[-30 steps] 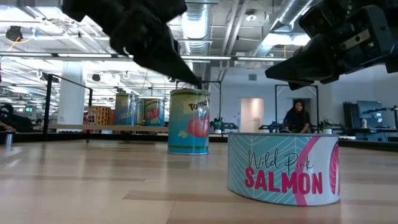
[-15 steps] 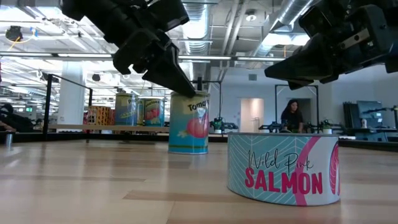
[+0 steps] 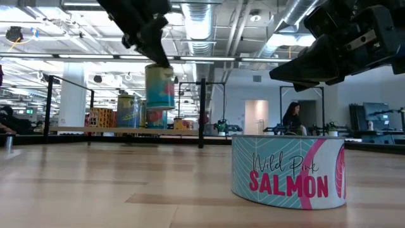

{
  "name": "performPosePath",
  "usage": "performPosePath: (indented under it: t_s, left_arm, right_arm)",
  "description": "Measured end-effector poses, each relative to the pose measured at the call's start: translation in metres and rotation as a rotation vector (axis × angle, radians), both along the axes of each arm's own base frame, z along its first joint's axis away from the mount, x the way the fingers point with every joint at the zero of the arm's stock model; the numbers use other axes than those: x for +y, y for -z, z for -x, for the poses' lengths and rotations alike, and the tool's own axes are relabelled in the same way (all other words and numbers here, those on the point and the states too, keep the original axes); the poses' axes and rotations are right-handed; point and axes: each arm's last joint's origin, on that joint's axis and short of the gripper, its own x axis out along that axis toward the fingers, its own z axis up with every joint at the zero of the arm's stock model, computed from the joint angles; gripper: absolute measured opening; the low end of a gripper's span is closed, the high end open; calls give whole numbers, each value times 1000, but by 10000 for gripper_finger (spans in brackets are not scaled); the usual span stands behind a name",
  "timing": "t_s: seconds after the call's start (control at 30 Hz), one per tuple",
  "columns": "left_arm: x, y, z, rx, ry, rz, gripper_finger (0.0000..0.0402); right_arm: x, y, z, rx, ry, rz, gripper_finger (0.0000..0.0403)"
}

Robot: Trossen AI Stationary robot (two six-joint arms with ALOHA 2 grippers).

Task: Pick and place cans onto a shelf
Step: Put the large canned tomatoes on the shelf aligned with the other large canned tomatoes

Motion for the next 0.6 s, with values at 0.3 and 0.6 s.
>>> performPosePath:
  t_s: [0.3,0.6]
  left_arm:
    - [72,13,8,133,-179,-42,0]
    - [116,29,5,126,-239,28,0]
  right_arm:
    - [0,-1,0,-7,0,-2,13]
    - [0,-1,0,-6,0,-2,15]
